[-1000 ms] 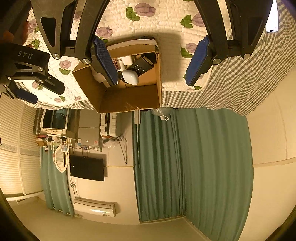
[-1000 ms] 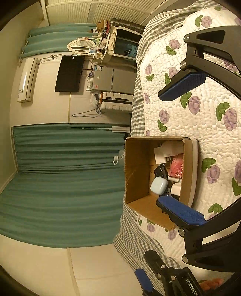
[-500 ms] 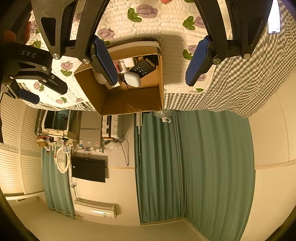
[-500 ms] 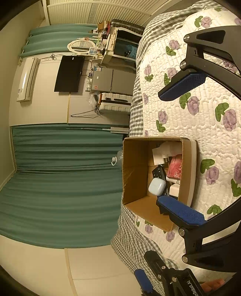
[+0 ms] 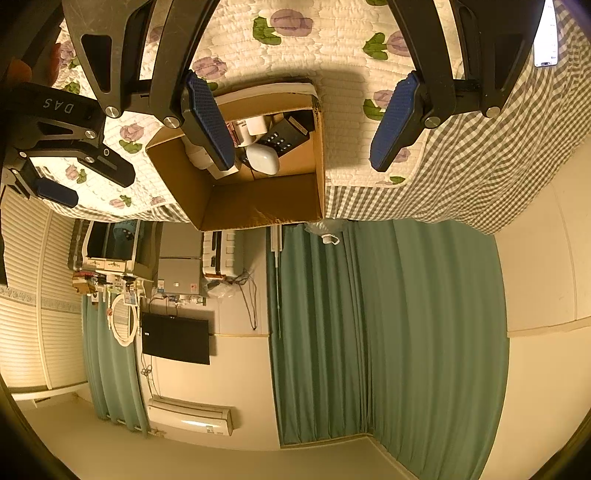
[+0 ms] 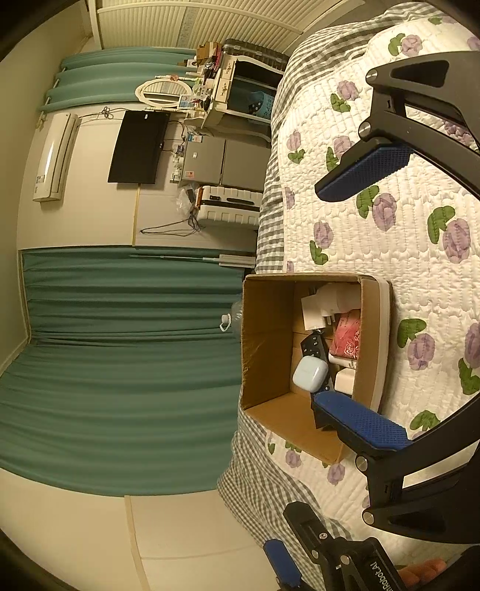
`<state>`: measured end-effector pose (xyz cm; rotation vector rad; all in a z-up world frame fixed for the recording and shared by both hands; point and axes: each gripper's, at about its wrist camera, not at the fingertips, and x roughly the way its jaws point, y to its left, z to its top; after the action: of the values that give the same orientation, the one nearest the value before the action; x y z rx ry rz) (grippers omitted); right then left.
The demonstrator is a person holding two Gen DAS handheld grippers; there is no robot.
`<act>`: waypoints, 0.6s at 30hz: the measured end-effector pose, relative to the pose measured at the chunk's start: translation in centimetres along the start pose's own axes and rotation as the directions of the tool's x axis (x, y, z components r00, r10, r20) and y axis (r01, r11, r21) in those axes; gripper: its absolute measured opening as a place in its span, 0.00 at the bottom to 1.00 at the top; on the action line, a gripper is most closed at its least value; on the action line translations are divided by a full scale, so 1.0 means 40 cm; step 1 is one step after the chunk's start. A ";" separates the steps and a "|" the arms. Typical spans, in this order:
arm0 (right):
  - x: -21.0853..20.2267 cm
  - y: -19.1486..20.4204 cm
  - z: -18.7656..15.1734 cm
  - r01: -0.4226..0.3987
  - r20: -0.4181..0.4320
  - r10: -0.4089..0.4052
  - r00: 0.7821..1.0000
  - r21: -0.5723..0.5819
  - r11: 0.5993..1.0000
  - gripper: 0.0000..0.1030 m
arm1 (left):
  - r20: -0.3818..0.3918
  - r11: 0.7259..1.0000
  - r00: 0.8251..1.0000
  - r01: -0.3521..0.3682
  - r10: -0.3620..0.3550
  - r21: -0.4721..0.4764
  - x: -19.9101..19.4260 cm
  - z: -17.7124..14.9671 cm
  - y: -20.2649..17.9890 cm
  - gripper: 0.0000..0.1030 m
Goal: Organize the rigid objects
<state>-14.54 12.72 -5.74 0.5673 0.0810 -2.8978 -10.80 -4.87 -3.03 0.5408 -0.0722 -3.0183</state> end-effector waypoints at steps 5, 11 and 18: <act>0.000 0.001 -0.001 0.000 -0.002 0.000 1.000 -0.002 1.000 1.00 | -0.001 1.000 1.000 -0.003 0.003 0.001 0.000 -0.002 0.000 0.76; -0.002 0.004 -0.002 -0.001 -0.005 0.001 1.000 -0.005 1.000 1.00 | -0.003 1.000 1.000 -0.006 0.006 0.007 0.005 -0.005 0.003 0.76; -0.001 0.004 -0.001 -0.002 -0.007 0.002 1.000 -0.004 1.000 1.00 | -0.004 1.000 1.000 -0.010 0.010 0.007 0.006 -0.005 0.006 0.76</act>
<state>-14.44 12.56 -5.78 0.5760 0.0873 -2.8932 -10.92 -5.14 -3.29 0.5457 -0.0852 -3.0080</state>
